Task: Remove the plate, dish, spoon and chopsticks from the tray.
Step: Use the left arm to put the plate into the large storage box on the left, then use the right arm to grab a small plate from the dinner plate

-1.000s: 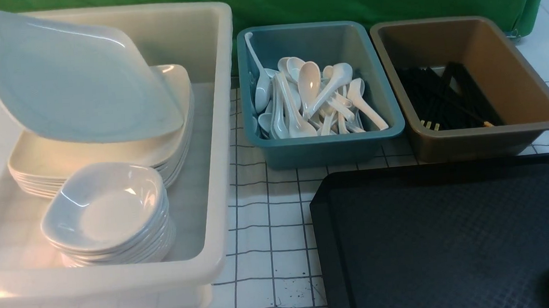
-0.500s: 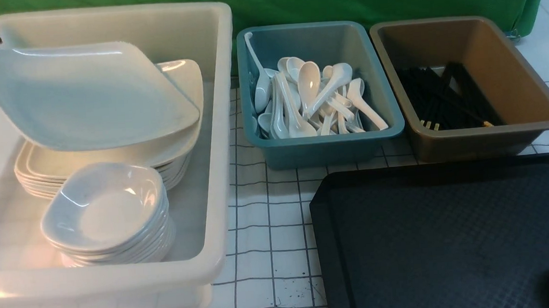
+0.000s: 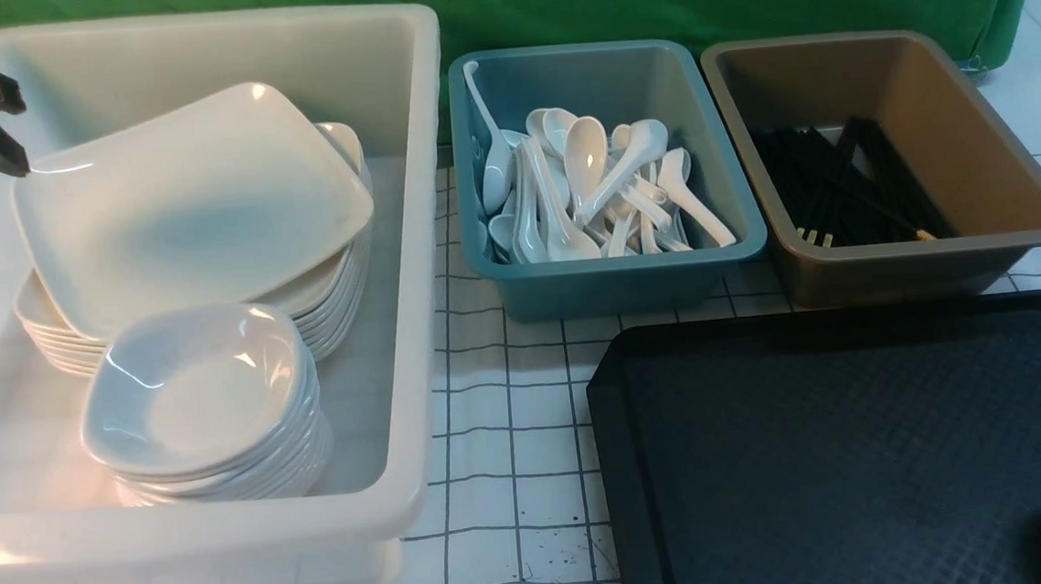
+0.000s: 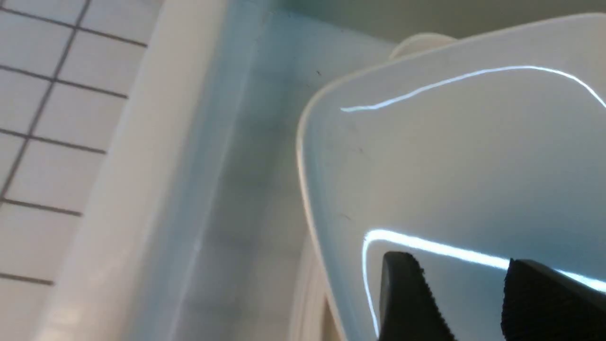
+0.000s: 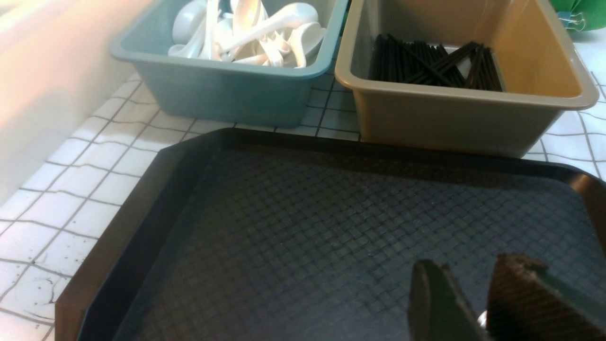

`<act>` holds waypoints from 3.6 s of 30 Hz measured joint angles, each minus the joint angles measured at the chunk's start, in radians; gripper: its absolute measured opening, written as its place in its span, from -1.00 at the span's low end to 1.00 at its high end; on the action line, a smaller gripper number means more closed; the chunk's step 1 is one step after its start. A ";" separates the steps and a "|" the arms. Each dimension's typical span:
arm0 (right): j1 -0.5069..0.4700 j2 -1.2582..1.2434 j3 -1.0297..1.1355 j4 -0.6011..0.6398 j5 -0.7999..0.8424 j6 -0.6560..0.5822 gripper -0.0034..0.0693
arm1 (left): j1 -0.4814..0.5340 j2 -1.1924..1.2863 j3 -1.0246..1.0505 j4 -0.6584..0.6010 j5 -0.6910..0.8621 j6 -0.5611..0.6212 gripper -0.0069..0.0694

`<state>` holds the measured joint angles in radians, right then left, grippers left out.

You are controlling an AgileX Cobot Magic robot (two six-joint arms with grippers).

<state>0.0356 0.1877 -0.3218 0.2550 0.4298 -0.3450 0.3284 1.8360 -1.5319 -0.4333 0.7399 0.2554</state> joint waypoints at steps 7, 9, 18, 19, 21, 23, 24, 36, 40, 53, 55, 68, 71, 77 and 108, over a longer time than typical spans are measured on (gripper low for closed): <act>0.000 0.000 0.000 0.000 0.001 0.000 -0.26 | -0.089 0.000 0.000 -0.026 0.165 0.003 -0.72; 0.000 0.000 0.000 0.000 0.001 0.000 -0.26 | -0.125 0.000 0.000 0.009 0.197 0.003 -0.80; 0.000 0.000 0.000 0.000 0.001 0.000 -0.26 | -0.188 0.000 0.045 0.210 0.338 -0.059 -0.83; 0.000 0.000 0.000 0.000 0.001 0.000 -0.26 | -0.184 0.000 0.080 0.236 0.300 -0.092 -0.83; 0.000 0.000 0.000 0.000 0.001 0.000 -0.26 | -0.179 -0.001 0.126 0.247 0.215 -0.128 -0.83; 0.000 0.000 0.000 0.000 0.001 0.000 -0.26 | -0.179 -0.001 0.164 0.260 0.122 -0.147 -0.83; 0.000 0.000 0.000 0.000 0.001 0.000 -0.26 | -0.179 -0.001 0.179 0.259 0.086 -0.153 -0.83; 0.000 0.000 0.000 0.000 0.001 0.000 -0.26 | -0.182 -0.018 0.214 0.633 -0.033 -0.315 -0.83; 0.000 0.000 0.000 0.000 0.002 0.000 -0.26 | -0.182 -0.037 0.216 0.768 -0.026 -0.459 -0.83; 0.000 0.000 0.000 0.000 0.004 0.000 -0.26 | -0.178 -0.237 0.232 0.494 -0.053 -0.343 -0.83; 0.000 0.000 0.000 0.000 0.004 0.000 -0.26 | -0.178 -0.250 0.232 0.407 -0.046 -0.278 -0.83; 0.000 0.000 0.000 0.000 0.004 0.000 -0.27 | -0.345 -0.258 0.232 -0.062 0.205 0.027 -0.83; 0.000 0.000 0.000 0.000 0.004 0.000 -0.27 | -0.434 -0.258 0.232 -0.076 0.226 0.029 -0.83; 0.000 0.000 0.000 0.000 0.004 0.000 -0.27 | -0.670 -0.258 0.232 -0.115 0.213 0.029 -0.83; 0.000 0.767 -0.205 -0.114 0.344 0.145 -0.58 | -0.716 -0.375 0.232 0.061 0.332 0.032 -0.82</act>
<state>0.0356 0.9548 -0.5271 0.1408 0.7734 -0.1999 -0.3876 1.4609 -1.3002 -0.3722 1.0721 0.2873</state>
